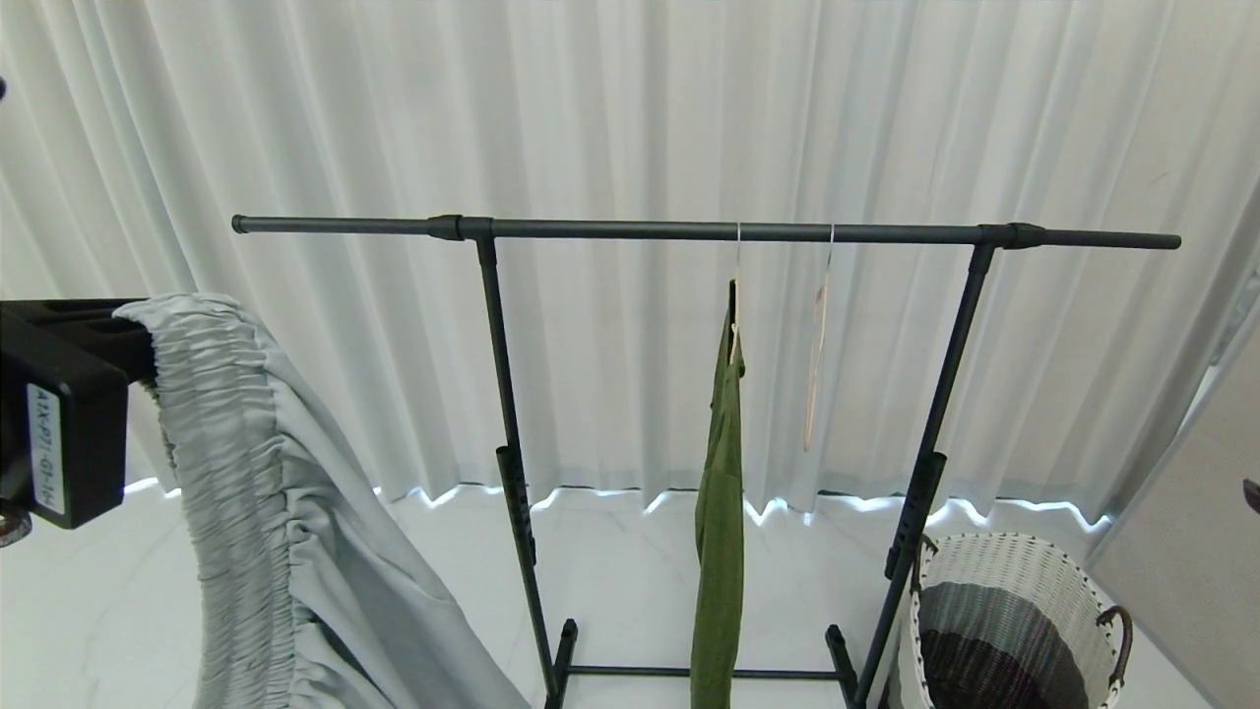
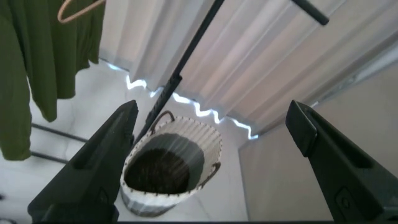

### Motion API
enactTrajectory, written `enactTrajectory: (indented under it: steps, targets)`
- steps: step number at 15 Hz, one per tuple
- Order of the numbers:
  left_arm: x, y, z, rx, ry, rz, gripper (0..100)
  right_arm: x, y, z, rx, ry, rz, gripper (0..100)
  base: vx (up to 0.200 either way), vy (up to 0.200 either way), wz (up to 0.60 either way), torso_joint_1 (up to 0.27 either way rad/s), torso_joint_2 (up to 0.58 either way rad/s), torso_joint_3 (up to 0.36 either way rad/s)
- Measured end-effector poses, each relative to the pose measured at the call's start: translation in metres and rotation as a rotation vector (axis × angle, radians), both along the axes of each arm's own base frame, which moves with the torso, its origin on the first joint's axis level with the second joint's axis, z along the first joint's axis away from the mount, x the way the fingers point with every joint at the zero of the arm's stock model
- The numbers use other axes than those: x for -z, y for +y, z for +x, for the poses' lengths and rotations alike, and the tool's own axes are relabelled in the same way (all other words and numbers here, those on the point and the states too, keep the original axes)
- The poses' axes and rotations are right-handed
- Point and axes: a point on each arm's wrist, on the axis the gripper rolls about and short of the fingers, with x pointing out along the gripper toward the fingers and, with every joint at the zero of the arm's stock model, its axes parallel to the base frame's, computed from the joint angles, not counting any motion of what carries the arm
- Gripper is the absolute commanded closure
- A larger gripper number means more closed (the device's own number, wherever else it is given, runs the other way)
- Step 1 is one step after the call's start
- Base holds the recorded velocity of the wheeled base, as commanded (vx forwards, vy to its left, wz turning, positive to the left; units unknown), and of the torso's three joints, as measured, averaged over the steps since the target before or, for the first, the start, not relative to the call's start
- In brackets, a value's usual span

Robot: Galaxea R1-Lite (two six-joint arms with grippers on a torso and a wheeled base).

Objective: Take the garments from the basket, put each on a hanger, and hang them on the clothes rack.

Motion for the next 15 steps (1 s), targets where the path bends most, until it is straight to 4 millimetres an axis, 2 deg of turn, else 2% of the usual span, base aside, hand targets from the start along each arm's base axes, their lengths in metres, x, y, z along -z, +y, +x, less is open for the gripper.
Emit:
enactTrajectory:
  steps: [8,11,15]
  targets:
    - [0.0,0.0,0.0,0.0,-0.001,-0.001,100,0.017,-0.001,0.0,0.009,0.034,-0.037,0,0.0,0.0,0.0,0.0,0.0,0.0]
    - [-0.001,0.001,-0.001,0.0,-0.003,-0.002,100,0.023,-0.002,0.0,0.01,0.055,-0.041,0,0.0,0.0,0.0,0.191,-0.37,-0.176]
    - [-0.001,0.005,-0.003,-0.009,-0.009,-0.007,100,0.041,-0.001,0.0,0.006,0.052,-0.031,0,0.0,0.0,0.0,0.155,-0.3,-0.141]
